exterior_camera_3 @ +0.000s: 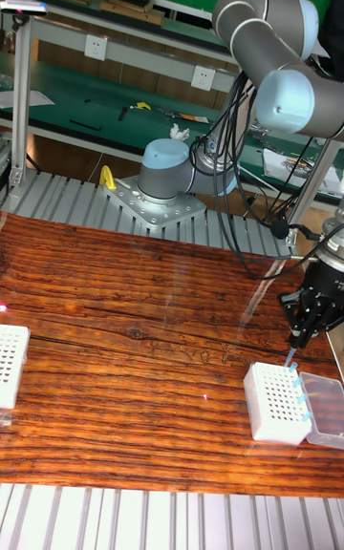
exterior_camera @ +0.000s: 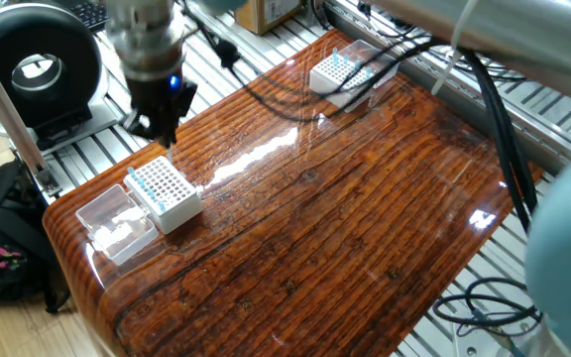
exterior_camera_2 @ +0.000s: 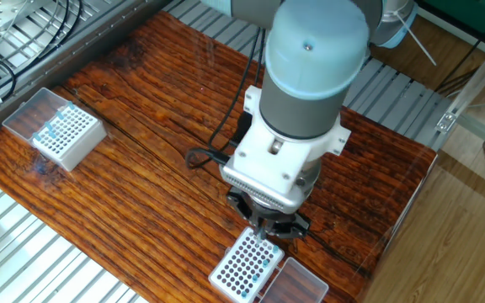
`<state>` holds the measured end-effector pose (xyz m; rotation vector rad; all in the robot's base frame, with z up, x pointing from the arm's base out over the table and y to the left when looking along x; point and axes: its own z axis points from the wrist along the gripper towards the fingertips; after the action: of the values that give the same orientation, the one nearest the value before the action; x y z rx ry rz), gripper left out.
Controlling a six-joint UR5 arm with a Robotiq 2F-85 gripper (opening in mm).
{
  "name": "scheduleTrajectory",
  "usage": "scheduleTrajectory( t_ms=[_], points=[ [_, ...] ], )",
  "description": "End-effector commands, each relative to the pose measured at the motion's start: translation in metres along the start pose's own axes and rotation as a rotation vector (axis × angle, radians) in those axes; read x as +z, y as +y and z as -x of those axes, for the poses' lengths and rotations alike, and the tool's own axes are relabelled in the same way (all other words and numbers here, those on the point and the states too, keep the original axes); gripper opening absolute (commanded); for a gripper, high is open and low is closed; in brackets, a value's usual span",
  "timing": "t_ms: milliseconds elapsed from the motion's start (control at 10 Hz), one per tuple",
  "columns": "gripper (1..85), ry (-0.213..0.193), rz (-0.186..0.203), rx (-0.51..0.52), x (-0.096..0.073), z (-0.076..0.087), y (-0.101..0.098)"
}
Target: Transfer all medium pipette tips from one holder to another
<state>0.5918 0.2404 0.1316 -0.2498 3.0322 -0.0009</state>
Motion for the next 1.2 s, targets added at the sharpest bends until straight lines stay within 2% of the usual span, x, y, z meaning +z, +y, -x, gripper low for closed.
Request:
scheduleTrajectory(
  t_ms=[0,1100],
  points=[
    [1.3,-0.007,0.011,0.002,0.0103,0.0016,0.0012],
    [1.3,-0.026,0.004,-0.005,0.0181,0.0103,-0.0026]
  ],
)
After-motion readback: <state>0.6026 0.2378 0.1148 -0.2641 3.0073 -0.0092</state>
